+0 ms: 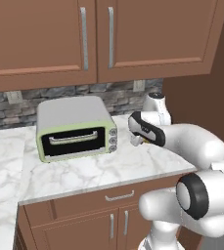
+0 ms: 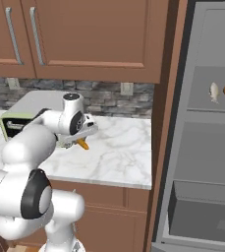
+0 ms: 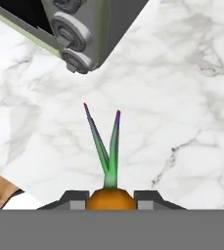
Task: Open the fridge, remove the tangerine, carrot, and fish, and place them on any counter.
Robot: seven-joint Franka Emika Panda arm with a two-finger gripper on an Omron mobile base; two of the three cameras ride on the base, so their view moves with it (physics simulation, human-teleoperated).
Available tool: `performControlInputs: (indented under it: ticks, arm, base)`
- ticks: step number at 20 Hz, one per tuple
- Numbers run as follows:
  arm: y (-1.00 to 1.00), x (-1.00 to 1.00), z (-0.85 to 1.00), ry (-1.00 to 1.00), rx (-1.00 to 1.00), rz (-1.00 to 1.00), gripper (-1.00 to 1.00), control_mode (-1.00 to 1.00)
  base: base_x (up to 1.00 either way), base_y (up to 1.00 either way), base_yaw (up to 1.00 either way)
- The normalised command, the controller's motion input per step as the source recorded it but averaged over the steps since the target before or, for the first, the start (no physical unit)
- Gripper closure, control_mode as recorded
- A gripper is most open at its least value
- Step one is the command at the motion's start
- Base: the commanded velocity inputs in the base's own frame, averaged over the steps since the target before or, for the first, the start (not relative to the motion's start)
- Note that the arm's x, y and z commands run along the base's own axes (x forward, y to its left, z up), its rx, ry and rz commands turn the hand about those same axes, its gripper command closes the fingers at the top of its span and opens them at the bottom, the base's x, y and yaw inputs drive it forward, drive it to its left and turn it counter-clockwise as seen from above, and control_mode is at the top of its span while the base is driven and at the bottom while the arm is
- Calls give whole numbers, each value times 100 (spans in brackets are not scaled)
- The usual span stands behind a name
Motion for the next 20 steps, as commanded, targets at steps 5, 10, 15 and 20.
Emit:
performControlInputs:
  ticks: [5, 10, 15, 20]
  arm:
    - [0, 23, -41, 0, 0, 0, 100, -100]
    - [0, 38, -31, 0, 0, 0, 100, -100]
    - [-10, 49, -38, 0, 0, 3, 100, -100]
    - [-47, 44, -27, 0, 0, 7, 100, -100]
  base:
    - [0, 0, 0]
    - [0, 0, 0]
    - [0, 0, 0]
    - [0, 0, 0]
